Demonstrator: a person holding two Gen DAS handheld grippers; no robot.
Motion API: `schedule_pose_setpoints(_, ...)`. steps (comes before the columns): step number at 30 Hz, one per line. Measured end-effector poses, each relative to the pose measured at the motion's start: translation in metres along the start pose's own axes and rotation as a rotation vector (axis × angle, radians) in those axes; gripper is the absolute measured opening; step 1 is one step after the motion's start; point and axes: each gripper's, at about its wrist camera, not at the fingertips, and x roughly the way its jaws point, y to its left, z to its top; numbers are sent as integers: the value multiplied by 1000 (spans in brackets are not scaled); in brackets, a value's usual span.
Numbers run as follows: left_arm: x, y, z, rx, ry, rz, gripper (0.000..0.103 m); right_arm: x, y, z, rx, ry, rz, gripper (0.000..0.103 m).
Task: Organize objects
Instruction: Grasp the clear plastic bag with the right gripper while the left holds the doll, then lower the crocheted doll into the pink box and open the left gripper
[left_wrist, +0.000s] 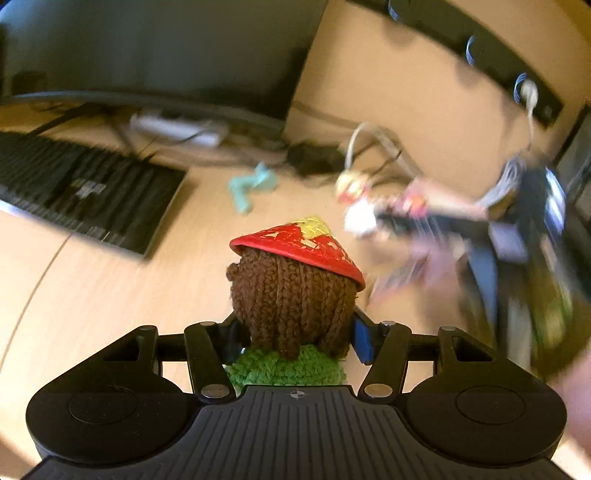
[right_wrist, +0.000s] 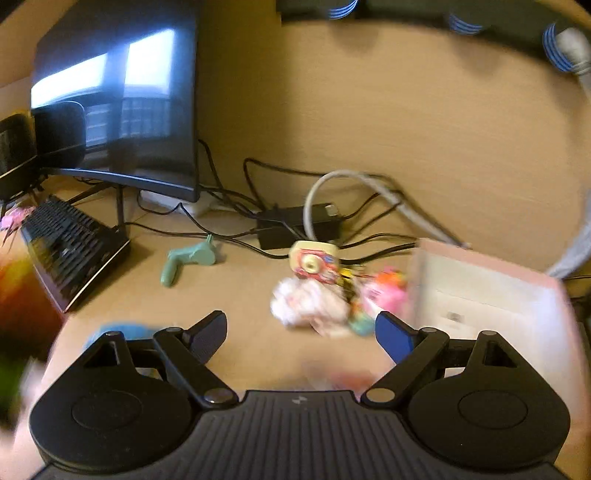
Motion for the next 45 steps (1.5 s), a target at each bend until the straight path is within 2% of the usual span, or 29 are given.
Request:
schedule_pose_setpoints(2,-6,6,-15,-13,33,10,61,36,5,13,25,58,-17,85)
schedule_pose_setpoints(6,-18,21,-36,-43,72,21,61,83,8,15,39,164,-93,78)
schedule_pose_setpoints(9,-23,29,-42,-59,72,25,61,101,9,10,56,228,-99,53)
schedule_pose_setpoints(14,-21,29,-40,-52,70,2,61,74,6,10,77,175,-68,27)
schedule_pose_setpoints(20,-3,3,-38,42,109,-97,61,-10,6,4,52,59,0,26)
schedule_pose_setpoints(24,14,-24,-41,123,164,-178,61,-70,2,-24,61,38,20,26)
schedule_pose_setpoints(28,31,-51,-45,190,217,-235,61,-115,-9,-61,98,70,-21,27)
schedule_pose_setpoints(33,47,-89,-42,248,250,-312,61,-159,-20,-115,160,111,-130,27)
schedule_pose_setpoints(37,60,-123,-10,253,213,-386,61,-193,-38,-144,248,112,-191,27)
schedule_pose_setpoints(41,67,-171,41,295,83,-406,61,-225,-50,-164,236,66,-244,27)
schedule_pose_setpoints(45,90,-218,94,233,-13,-413,61,-237,-67,-175,256,32,-253,27)
